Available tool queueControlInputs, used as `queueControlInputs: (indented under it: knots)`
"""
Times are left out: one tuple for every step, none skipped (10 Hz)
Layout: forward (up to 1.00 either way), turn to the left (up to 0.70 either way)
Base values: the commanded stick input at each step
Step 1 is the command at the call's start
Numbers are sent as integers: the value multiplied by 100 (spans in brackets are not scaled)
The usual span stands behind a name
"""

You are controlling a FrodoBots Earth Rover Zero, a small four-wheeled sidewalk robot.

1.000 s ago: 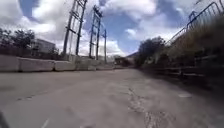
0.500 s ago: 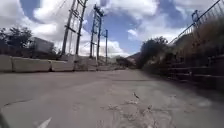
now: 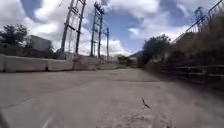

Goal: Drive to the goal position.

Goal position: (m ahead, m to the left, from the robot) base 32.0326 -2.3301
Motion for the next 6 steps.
queueControlInputs:
  knots:
    - [100,0]
    - [100,0]
    - [100,0]
    - [100,0]
    - [100,0]
    - [100,0]
